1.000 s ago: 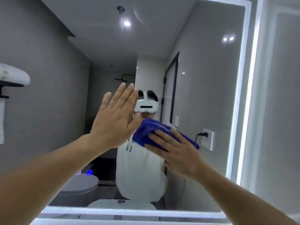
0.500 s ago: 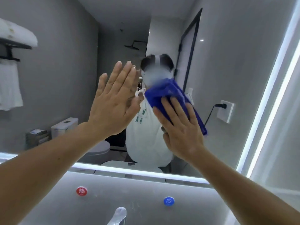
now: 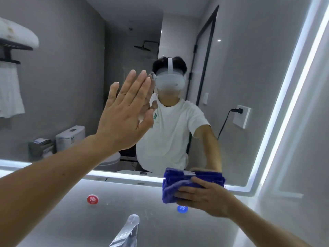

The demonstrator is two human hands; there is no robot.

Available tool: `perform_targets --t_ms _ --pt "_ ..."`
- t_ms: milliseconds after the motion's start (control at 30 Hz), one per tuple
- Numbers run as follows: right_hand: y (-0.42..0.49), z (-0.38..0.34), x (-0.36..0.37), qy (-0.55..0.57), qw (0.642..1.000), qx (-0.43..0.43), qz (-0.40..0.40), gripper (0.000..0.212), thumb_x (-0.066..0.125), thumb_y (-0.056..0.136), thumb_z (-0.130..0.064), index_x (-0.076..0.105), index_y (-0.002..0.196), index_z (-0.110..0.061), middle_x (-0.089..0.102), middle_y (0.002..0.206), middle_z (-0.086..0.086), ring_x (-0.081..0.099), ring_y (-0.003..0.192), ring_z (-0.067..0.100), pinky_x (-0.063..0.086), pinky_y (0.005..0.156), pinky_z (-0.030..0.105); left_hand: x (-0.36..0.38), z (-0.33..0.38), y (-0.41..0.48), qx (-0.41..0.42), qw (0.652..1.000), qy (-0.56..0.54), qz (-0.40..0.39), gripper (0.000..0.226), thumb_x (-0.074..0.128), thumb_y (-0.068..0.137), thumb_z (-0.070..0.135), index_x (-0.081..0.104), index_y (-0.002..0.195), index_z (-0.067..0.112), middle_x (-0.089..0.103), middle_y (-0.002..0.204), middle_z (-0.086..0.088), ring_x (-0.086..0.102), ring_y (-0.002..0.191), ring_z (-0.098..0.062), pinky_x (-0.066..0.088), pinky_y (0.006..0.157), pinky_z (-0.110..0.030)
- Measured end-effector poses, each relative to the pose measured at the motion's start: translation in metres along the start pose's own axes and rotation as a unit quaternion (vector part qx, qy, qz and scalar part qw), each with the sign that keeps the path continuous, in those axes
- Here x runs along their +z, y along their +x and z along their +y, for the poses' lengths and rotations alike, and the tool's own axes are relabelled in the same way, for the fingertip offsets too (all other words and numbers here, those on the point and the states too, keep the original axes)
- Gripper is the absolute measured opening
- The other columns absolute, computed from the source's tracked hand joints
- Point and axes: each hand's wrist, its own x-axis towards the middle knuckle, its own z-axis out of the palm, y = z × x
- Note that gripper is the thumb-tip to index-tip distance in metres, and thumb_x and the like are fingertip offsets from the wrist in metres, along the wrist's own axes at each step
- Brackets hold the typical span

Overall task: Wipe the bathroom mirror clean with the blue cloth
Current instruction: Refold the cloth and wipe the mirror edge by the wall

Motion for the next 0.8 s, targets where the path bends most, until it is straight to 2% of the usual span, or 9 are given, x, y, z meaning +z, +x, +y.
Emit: perform_targets --t_ms 100,233,300,400,467,567,633,733,800 --pt "-0.011 0.061 -0.012 0.044 0.981 0.166 0.087 0.062 0.047 0.094 -0.018 0.027 0.152 -0.031 0.028 0.158 -0.003 0.020 0.147 0.021 0.016 0.118 0.050 0.003 0.004 0.011 -0.002 1.000 0.013 -0.013 0.064 0.020 0.101 0.044 0.006 0.157 0.015 0.002 0.166 -0.002 -0.005 0.153 -0.017 0.000 0.123 -0.047" --pt "-0.003 0.163 -0.030 0.094 0.891 0.401 0.190 0.055 0.051 0.096 -0.022 0.036 0.149 -0.024 0.028 0.157 0.009 0.020 0.147 0.029 0.019 0.117 0.053 0.009 0.016 0.021 -0.007 1.000 0.013 -0.013 0.064 0.023 0.104 0.043 0.002 0.158 0.016 -0.001 0.166 -0.001 -0.008 0.152 -0.016 -0.003 0.123 -0.045" --pt "0.006 0.178 -0.032 0.106 0.852 0.468 0.208 0.059 0.050 0.093 -0.023 0.033 0.150 -0.023 0.025 0.158 0.008 0.015 0.148 0.027 0.012 0.119 0.048 0.011 0.020 0.021 0.002 1.000 0.009 -0.006 0.064 0.021 0.103 0.043 0.004 0.158 0.015 0.001 0.166 -0.002 -0.006 0.153 -0.018 -0.001 0.123 -0.046" --pt "0.022 0.152 -0.027 0.113 0.821 0.517 0.213 0.064 0.051 0.093 -0.026 0.026 0.152 -0.024 0.015 0.161 0.005 0.007 0.149 0.026 0.008 0.120 0.049 0.013 0.021 0.018 0.003 1.000 -0.001 -0.007 0.064 0.020 0.102 0.044 0.005 0.158 0.015 0.003 0.166 -0.003 -0.004 0.153 -0.019 0.002 0.123 -0.049" --pt "0.021 0.110 -0.019 0.126 0.834 0.501 0.193 0.071 0.060 0.089 -0.025 0.026 0.152 -0.022 0.015 0.161 0.006 0.009 0.149 0.029 0.009 0.119 0.052 0.015 0.020 0.016 -0.006 1.000 -0.002 -0.017 0.064 0.020 0.102 0.044 0.002 0.157 0.016 0.001 0.166 -0.003 -0.005 0.153 -0.018 0.001 0.123 -0.049" --pt "0.009 0.018 0.001 0.124 0.906 0.385 0.121 0.083 0.059 0.081 -0.019 0.021 0.154 -0.023 0.020 0.158 0.005 0.012 0.148 0.029 0.009 0.118 0.056 0.015 0.017 0.009 -0.012 1.000 0.007 -0.025 0.064 0.017 0.101 0.045 0.000 0.156 0.017 0.000 0.166 -0.003 -0.005 0.153 -0.019 0.004 0.122 -0.051" --pt "-0.002 -0.034 0.011 0.092 0.952 0.285 0.063 0.079 0.051 0.082 -0.017 0.020 0.154 -0.024 0.022 0.157 0.003 0.019 0.145 0.028 0.006 0.118 0.056 0.013 0.011 0.003 0.002 1.000 0.009 -0.024 0.063 0.016 0.100 0.045 0.002 0.154 0.017 0.005 0.166 -0.005 0.000 0.153 -0.021 0.007 0.122 -0.054" --pt "-0.003 -0.048 0.011 0.070 0.972 0.221 0.023 0.074 0.046 0.086 -0.015 0.020 0.154 -0.025 0.021 0.158 0.000 0.020 0.143 0.025 0.000 0.118 0.054 0.007 -0.001 0.003 -0.002 0.999 0.033 -0.038 0.064 0.012 0.100 0.049 0.001 0.154 0.017 0.003 0.166 -0.003 -0.003 0.153 -0.019 0.006 0.122 -0.053" --pt "0.011 -0.025 0.000 0.088 0.982 0.165 0.022 0.084 0.061 0.083 -0.018 0.019 0.154 -0.026 0.017 0.160 -0.001 0.016 0.145 0.024 0.002 0.118 0.052 0.005 -0.008 0.006 -0.029 0.997 0.051 -0.053 0.066 0.006 0.098 0.053 -0.005 0.154 0.019 -0.005 0.166 0.000 -0.011 0.152 -0.016 -0.001 0.123 -0.048"
